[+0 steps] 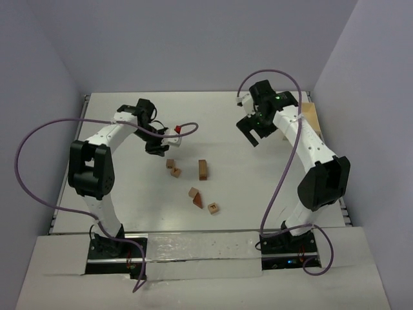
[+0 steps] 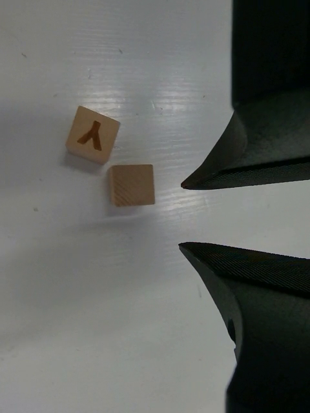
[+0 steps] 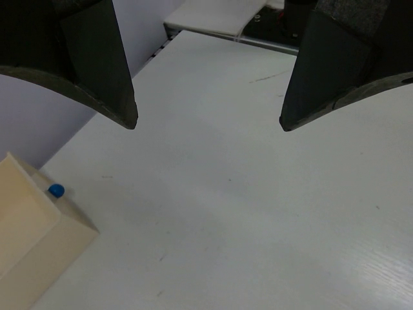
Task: Build the wood block tower
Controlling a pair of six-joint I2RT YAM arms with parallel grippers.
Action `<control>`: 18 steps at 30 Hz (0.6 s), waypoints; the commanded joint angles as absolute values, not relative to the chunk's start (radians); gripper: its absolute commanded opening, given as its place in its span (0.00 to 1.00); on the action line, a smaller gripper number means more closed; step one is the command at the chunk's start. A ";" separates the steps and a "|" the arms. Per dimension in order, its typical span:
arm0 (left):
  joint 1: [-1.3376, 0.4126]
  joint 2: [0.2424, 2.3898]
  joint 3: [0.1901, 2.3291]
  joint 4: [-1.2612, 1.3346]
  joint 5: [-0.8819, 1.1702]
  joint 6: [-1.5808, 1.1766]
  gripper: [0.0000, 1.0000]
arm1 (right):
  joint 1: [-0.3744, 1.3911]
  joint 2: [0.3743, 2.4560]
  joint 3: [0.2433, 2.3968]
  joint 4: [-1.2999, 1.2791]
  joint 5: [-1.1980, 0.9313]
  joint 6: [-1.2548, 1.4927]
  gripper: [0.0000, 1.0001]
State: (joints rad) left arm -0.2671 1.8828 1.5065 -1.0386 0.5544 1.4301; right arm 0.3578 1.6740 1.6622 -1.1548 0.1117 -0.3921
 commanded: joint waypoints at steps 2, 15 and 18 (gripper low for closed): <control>-0.321 1.861 1.440 -0.992 0.572 1.580 0.46 | 0.254 1.652 1.662 -1.222 0.049 -0.362 1.00; -0.362 1.941 1.476 -1.043 0.520 1.558 0.58 | 0.244 1.594 1.583 -1.226 0.026 -0.368 1.00; -0.362 1.974 1.488 -1.043 0.504 1.524 0.59 | 0.243 1.586 1.574 -1.229 0.027 -0.370 1.00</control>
